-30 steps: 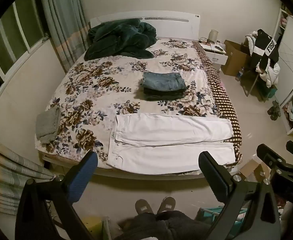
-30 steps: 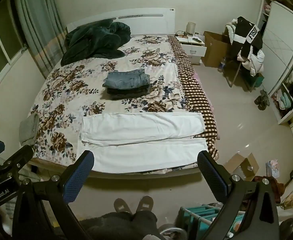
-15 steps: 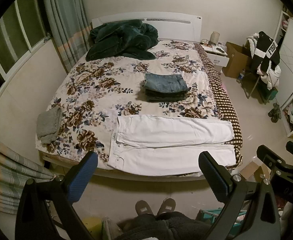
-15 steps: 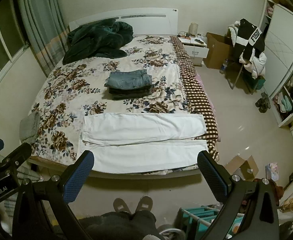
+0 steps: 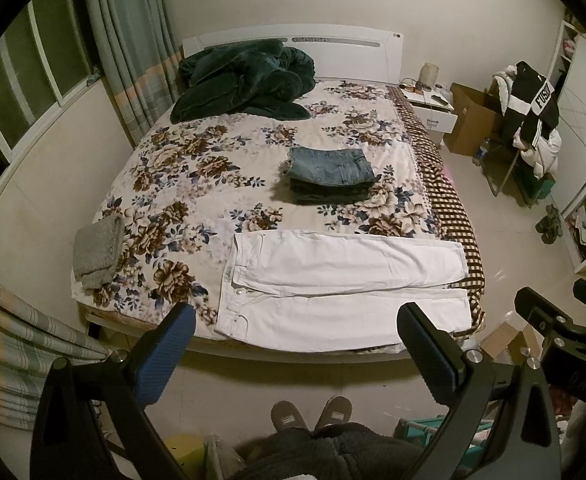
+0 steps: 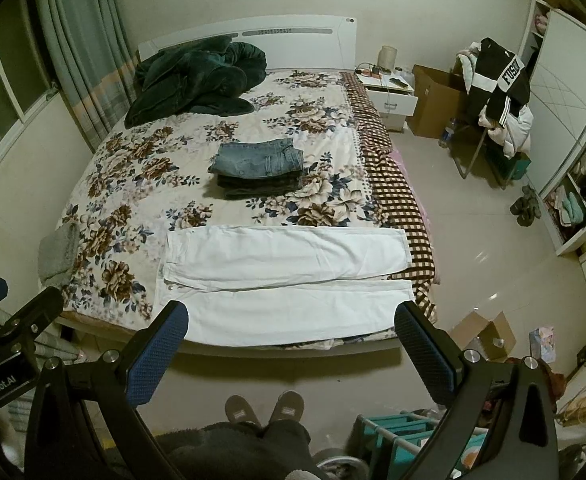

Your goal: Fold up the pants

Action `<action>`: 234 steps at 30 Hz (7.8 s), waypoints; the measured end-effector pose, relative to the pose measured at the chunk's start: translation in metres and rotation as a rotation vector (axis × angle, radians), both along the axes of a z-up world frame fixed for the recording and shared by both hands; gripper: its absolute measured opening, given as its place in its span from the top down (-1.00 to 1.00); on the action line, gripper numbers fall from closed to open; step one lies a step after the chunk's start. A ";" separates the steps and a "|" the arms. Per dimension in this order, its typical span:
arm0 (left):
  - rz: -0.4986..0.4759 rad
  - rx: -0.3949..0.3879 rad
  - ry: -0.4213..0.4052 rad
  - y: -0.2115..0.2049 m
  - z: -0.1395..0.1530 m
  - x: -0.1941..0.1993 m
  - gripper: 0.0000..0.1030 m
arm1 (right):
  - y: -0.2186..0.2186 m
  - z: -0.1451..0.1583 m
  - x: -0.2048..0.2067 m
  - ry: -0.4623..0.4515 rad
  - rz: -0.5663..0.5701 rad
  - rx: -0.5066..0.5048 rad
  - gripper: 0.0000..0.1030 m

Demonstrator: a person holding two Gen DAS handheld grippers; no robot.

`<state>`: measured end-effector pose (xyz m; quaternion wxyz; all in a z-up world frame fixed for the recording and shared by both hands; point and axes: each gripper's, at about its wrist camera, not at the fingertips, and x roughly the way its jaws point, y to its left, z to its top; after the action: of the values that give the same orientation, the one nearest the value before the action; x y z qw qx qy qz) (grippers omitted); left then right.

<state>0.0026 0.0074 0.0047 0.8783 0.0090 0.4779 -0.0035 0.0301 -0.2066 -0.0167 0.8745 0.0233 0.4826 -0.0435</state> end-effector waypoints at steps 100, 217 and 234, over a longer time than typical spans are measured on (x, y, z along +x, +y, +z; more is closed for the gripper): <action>0.754 -0.188 0.668 0.176 -0.584 0.481 -1.00 | -0.265 -0.628 0.469 0.489 -0.785 0.130 -1.00; -0.114 -0.073 0.590 -0.170 -0.628 0.213 -1.00 | -0.479 -0.718 0.043 0.108 -0.916 0.860 -0.07; -0.030 -0.077 0.599 -0.192 -0.636 0.239 -1.00 | -0.468 -0.743 0.110 -0.157 -0.872 0.911 0.72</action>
<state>0.2412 -0.1850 -0.6311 0.6979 -0.0186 0.7150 -0.0370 0.1401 -0.6748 -0.7597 0.7117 0.5904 0.3332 -0.1841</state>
